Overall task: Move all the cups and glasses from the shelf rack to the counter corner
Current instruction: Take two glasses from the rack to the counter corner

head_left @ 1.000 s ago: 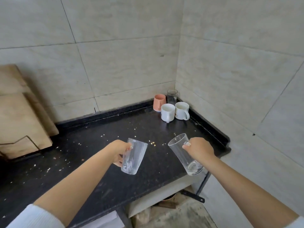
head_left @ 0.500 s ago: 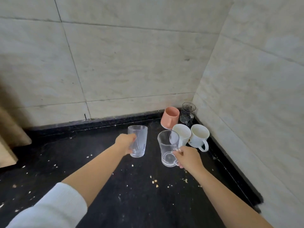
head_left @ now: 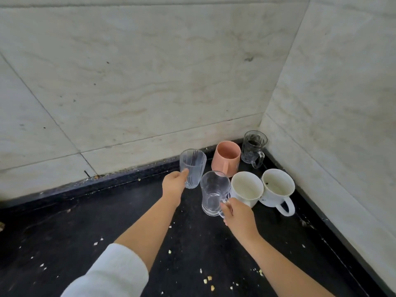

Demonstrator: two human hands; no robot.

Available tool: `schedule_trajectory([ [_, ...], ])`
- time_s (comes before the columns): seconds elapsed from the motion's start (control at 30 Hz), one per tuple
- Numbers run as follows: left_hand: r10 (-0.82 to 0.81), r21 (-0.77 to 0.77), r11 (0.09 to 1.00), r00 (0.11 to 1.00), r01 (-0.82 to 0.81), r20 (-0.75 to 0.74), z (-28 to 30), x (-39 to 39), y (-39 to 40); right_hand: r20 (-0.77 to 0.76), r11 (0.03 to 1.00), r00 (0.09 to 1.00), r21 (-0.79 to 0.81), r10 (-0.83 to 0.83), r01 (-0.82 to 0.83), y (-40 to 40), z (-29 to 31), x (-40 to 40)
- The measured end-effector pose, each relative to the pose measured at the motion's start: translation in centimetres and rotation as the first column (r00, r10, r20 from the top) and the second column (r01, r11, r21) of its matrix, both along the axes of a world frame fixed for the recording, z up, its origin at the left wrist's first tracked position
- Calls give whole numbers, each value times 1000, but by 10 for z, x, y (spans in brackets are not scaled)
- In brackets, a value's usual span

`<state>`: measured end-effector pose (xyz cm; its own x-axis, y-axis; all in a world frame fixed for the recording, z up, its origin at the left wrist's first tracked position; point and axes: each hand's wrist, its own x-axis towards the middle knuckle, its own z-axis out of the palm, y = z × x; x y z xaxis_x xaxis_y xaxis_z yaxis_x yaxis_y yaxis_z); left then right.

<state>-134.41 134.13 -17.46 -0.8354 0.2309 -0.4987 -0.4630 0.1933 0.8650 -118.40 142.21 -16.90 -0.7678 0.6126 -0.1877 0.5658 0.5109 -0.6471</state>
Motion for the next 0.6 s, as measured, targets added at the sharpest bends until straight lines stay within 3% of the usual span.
schedule_trajectory([
  [0.43, -28, 151, 988, 999, 32, -31, -42, -22, 36, -21, 997, 999, -71, -24, 22, 19, -22, -23],
  [0.53, -79, 111, 990, 996, 84, -42, -48, -24, 39, 25, 998, 999, -38, 41, -40, 19, -24, -25],
  [0.6, -118, -1, 993, 990, 118, -78, -50, -27, 41, 64, 991, 996, 110, 70, -77, 20, -24, -25],
])
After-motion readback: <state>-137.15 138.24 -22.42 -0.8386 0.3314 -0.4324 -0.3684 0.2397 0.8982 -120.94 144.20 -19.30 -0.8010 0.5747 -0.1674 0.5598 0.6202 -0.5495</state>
